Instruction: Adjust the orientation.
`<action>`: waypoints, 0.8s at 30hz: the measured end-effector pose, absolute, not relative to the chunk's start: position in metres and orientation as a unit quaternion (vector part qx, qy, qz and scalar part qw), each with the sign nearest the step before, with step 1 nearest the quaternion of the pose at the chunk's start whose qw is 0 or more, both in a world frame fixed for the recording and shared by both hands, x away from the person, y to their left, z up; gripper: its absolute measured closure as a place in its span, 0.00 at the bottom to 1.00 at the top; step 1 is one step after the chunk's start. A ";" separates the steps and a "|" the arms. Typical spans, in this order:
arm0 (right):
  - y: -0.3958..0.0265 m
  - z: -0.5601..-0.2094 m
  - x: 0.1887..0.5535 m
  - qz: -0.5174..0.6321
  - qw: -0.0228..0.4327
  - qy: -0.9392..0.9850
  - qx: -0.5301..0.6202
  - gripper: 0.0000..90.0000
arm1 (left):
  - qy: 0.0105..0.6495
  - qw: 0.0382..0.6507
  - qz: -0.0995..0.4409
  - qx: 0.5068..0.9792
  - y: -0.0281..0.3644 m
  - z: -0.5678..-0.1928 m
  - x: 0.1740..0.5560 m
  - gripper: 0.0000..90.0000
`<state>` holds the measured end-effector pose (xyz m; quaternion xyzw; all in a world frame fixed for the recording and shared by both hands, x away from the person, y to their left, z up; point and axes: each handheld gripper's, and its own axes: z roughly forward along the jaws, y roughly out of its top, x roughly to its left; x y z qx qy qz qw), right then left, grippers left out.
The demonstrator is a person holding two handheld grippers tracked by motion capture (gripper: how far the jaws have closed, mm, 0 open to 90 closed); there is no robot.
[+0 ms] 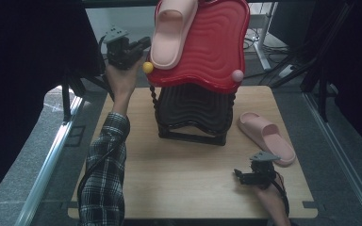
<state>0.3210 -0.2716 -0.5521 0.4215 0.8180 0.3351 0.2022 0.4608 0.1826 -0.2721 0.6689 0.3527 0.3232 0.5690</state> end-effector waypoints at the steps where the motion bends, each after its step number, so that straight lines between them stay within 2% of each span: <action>1: -0.272 -0.552 0.321 0.335 0.202 0.818 0.422 0.10 | 0.348 0.565 0.331 0.671 0.179 -0.272 0.459 0.99; 9: -0.272 -0.552 0.321 0.335 0.203 0.818 0.421 0.10 | 0.334 0.588 0.297 0.674 0.185 -0.279 0.453 0.98; 17: -0.272 -0.552 0.321 0.335 0.202 0.818 0.421 0.10 | 0.349 0.596 0.292 0.662 0.197 -0.285 0.451 0.96; 24: -0.272 -0.552 0.321 0.335 0.202 0.818 0.422 0.10 | 0.335 0.591 0.286 0.676 0.193 -0.285 0.446 0.96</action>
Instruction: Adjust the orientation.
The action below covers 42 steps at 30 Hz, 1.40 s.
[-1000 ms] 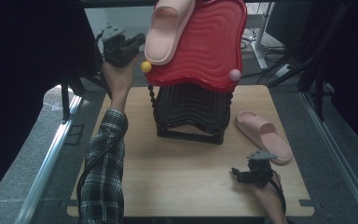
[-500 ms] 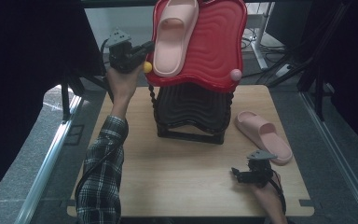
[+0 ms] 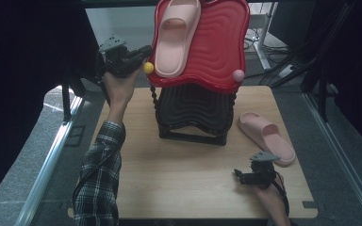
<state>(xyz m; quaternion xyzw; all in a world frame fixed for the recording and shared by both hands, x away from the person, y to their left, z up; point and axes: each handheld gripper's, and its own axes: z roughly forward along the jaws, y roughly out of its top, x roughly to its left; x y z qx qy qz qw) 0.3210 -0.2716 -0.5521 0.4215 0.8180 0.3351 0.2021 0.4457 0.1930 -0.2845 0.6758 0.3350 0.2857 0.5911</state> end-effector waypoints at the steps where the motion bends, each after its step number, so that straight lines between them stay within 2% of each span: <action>1: -0.272 -0.552 0.321 0.335 0.202 0.818 0.422 0.10 | 0.329 0.590 0.281 0.681 0.190 -0.284 0.444 0.96; 10: -0.272 -0.552 0.321 0.335 0.202 0.818 0.422 0.10 | 0.323 0.591 0.279 0.684 0.187 -0.282 0.438 0.98; 14: -0.272 -0.552 0.321 0.335 0.202 0.818 0.422 0.10 | 0.325 0.597 0.292 0.673 0.193 -0.282 0.433 0.87; 17: -0.272 -0.552 0.321 0.335 0.202 0.818 0.421 0.10 | 0.347 0.589 0.314 0.659 0.204 -0.286 0.428 0.73; 19: -0.272 -0.552 0.321 0.335 0.202 0.818 0.422 0.10 | 0.353 0.588 0.317 0.655 0.208 -0.289 0.427 0.66; 26: -0.272 -0.552 0.321 0.335 0.202 0.818 0.422 0.10 | 0.418 0.559 0.325 0.638 0.237 -0.329 0.416 0.39; 28: -0.271 -0.553 0.321 0.330 0.198 0.822 0.419 0.05 | 0.430 0.550 0.323 0.638 0.242 -0.343 0.413 0.33; 36: -0.271 -0.553 0.321 0.332 0.196 0.822 0.419 0.06 | 0.458 0.507 0.321 0.656 0.246 -0.392 0.403 0.16; 39: -0.272 -0.550 0.320 0.333 0.195 0.821 0.420 0.16 | 0.474 0.483 0.312 0.667 0.247 -0.423 0.396 0.12; 42: -0.273 -0.549 0.320 0.332 0.195 0.821 0.422 0.19 | 0.481 0.483 0.290 0.671 0.249 -0.439 0.390 0.09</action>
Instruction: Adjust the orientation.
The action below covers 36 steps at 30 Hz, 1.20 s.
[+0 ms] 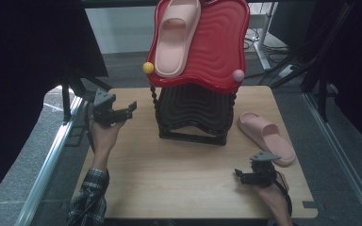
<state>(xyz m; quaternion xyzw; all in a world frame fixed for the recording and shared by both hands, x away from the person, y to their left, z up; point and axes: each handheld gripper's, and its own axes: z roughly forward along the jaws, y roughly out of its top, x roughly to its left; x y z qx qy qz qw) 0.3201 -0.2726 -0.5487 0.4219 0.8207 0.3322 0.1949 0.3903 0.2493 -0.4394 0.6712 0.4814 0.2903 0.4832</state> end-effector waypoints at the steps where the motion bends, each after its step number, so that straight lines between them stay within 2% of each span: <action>1: -0.273 -0.547 0.320 0.335 0.195 0.819 0.422 0.21 | 0.488 0.481 0.280 0.673 0.250 -0.450 0.386 0.09; 3: -0.276 -0.541 0.321 0.344 0.201 0.814 0.422 0.25 | 0.494 0.461 0.267 0.687 0.250 -0.475 0.376 0.07; 4: -0.276 -0.541 0.321 0.344 0.201 0.814 0.422 0.25 | 0.494 0.461 0.267 0.687 0.250 -0.475 0.376 0.07; 6: -0.282 -0.532 0.323 0.351 0.206 0.806 0.430 0.26 | 0.506 0.443 0.253 0.695 0.250 -0.499 0.363 0.05; 12: -0.303 -0.520 0.330 0.363 0.213 0.789 0.448 0.31 | 0.520 0.420 0.223 0.710 0.249 -0.534 0.336 0.05; 21: -0.331 -0.501 0.336 0.365 0.232 0.776 0.459 0.33 | 0.523 0.361 0.209 0.743 0.243 -0.558 0.314 0.05; 27: -0.361 -0.498 0.358 0.351 0.253 0.755 0.492 0.33 | 0.527 0.325 0.184 0.763 0.237 -0.575 0.315 0.05; 33: -0.384 -0.507 0.387 0.338 0.253 0.744 0.518 0.46 | 0.527 0.323 0.186 0.764 0.235 -0.575 0.315 0.05; 36: -0.388 -0.510 0.395 0.331 0.259 0.745 0.517 0.49 | 0.527 0.323 0.186 0.764 0.235 -0.575 0.315 0.05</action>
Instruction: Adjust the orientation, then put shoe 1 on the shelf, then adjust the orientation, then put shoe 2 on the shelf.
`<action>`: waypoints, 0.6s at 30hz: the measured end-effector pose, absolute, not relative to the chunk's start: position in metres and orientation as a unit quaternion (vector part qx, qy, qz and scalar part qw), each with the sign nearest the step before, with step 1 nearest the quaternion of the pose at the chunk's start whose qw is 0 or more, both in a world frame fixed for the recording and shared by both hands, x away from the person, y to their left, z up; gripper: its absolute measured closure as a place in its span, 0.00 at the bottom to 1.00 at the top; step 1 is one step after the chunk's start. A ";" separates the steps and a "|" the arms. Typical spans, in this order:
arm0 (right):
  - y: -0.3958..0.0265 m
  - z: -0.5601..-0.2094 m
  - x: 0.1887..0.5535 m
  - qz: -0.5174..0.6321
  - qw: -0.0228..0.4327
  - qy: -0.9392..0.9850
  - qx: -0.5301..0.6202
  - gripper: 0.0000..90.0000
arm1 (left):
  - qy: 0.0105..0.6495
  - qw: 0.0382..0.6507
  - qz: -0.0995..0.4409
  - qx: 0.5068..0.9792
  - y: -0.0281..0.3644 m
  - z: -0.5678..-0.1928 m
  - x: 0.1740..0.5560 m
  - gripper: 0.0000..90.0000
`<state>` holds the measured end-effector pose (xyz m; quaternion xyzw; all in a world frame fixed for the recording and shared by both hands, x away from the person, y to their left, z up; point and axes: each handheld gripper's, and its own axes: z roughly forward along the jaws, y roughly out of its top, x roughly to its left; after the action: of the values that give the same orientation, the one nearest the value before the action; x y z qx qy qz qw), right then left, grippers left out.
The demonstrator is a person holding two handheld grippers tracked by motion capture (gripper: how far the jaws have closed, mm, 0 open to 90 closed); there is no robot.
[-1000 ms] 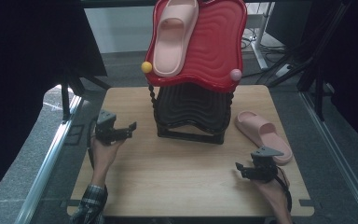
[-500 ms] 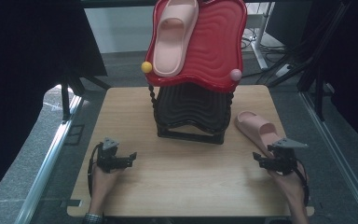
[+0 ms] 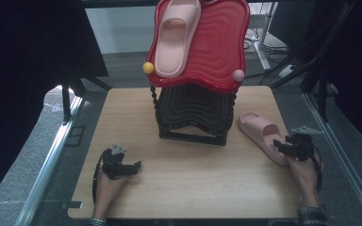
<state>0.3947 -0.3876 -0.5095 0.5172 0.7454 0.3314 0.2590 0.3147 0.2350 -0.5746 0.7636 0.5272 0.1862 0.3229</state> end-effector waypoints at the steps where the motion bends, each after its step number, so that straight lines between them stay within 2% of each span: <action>1: -0.388 -0.510 0.397 0.331 0.259 0.746 0.516 0.49 | 0.527 0.323 0.186 0.764 0.235 -0.575 0.315 0.05; 6: -0.389 -0.512 0.416 0.321 0.268 0.754 0.507 0.54 | 0.528 0.323 0.186 0.763 0.235 -0.575 0.315 0.05; 8: -0.386 -0.514 0.431 0.312 0.271 0.758 0.504 0.60 | 0.526 0.321 0.186 0.765 0.235 -0.575 0.315 0.05; 13: -0.380 -0.513 0.446 0.302 0.267 0.771 0.493 0.85 | 0.527 0.322 0.186 0.764 0.235 -0.575 0.315 0.05; 14: -0.380 -0.513 0.446 0.302 0.267 0.771 0.493 0.85 | 0.527 0.322 0.186 0.764 0.235 -0.575 0.315 0.05; 15: -0.379 -0.511 0.446 0.298 0.270 0.773 0.491 0.91 | 0.527 0.322 0.186 0.764 0.235 -0.575 0.315 0.05; 16: -0.379 -0.507 0.445 0.302 0.255 0.778 0.489 0.93 | 0.527 0.322 0.186 0.764 0.235 -0.575 0.315 0.05; 18: -0.377 -0.504 0.442 0.289 0.265 0.779 0.489 0.93 | 0.527 0.322 0.186 0.764 0.235 -0.575 0.315 0.05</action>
<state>0.4418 -0.3765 -0.5036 0.4891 0.7792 0.2892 0.2645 0.3148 0.2347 -0.5745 0.7644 0.5269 0.1861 0.3216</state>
